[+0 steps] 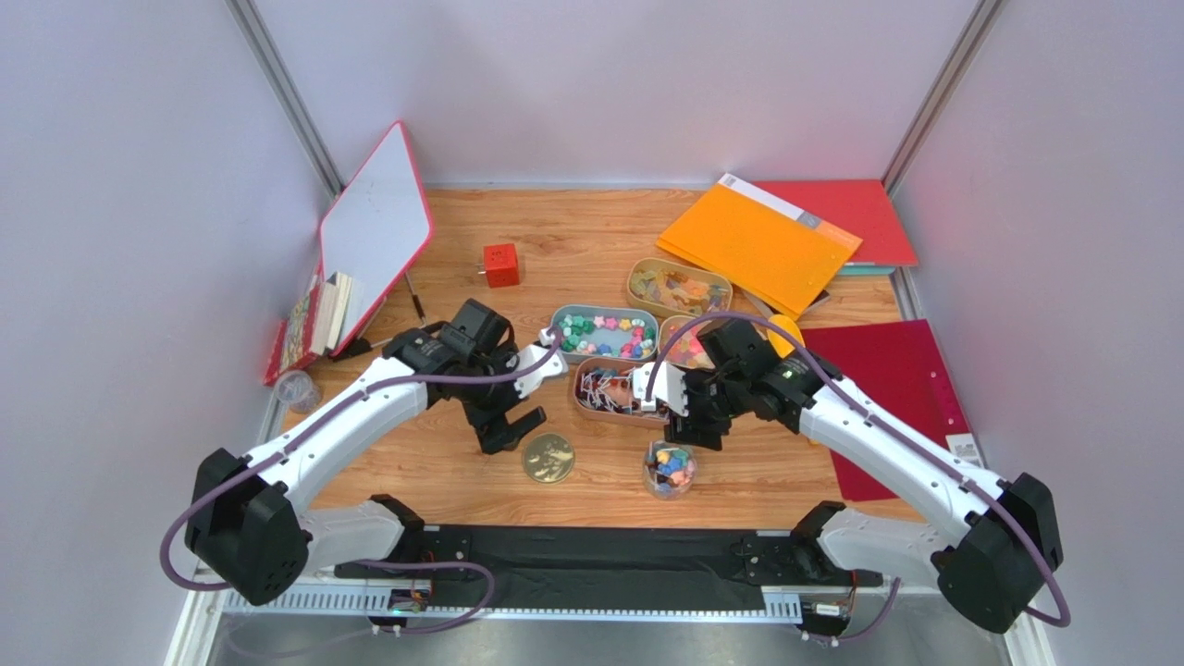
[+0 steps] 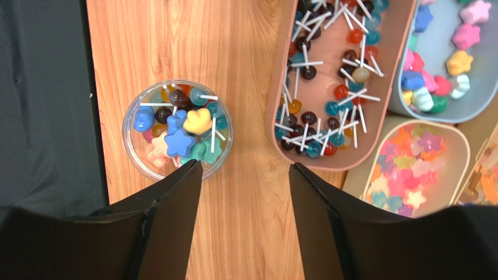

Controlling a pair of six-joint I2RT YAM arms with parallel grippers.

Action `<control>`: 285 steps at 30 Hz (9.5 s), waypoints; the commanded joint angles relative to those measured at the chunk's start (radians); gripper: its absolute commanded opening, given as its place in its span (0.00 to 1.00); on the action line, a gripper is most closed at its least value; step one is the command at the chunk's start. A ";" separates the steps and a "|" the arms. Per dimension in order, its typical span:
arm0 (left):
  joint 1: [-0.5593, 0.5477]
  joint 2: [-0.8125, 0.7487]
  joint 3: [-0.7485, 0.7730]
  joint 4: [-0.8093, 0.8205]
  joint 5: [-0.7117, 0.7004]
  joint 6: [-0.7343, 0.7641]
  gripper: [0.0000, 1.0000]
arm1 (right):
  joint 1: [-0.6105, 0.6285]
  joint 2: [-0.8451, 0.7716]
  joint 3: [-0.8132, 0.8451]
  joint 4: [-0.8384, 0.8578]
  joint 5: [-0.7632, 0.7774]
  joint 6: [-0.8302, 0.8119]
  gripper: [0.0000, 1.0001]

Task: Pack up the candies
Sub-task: Pick up the bottle lid at the center of the board, then close the bottle lid on the packing bottle, then screw the bottle lid onto the packing bottle.

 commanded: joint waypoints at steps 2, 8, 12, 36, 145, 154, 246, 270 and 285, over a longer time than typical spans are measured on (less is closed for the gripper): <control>-0.026 -0.007 0.002 0.082 0.140 0.007 1.00 | -0.029 -0.062 -0.001 0.015 0.062 0.113 0.66; -0.014 0.028 0.025 0.176 0.200 -0.254 1.00 | -0.082 -0.088 -0.004 0.009 0.090 0.126 0.68; 0.037 0.070 0.056 0.165 0.265 -0.303 0.97 | -0.120 -0.113 -0.031 0.026 0.075 0.126 0.70; -0.196 0.137 -0.140 0.374 0.080 0.041 1.00 | -0.181 -0.145 -0.099 0.029 0.089 0.081 0.79; -0.371 0.127 -0.027 0.300 -0.041 0.007 0.59 | -0.207 -0.180 -0.160 0.027 0.110 0.030 0.80; -0.412 0.232 0.286 0.248 0.025 0.047 0.66 | -0.448 -0.174 -0.169 0.115 0.113 0.204 0.80; -0.399 0.048 0.101 0.271 -0.284 -0.406 0.00 | -0.315 -0.211 -0.085 -0.147 -0.143 0.048 0.11; -0.202 -0.071 0.030 0.270 -0.282 -0.403 0.66 | 0.130 0.069 -0.076 -0.069 -0.007 -0.052 0.04; -0.201 -0.074 0.038 0.230 -0.216 -0.363 0.96 | 0.136 0.037 -0.010 -0.117 0.033 -0.077 0.00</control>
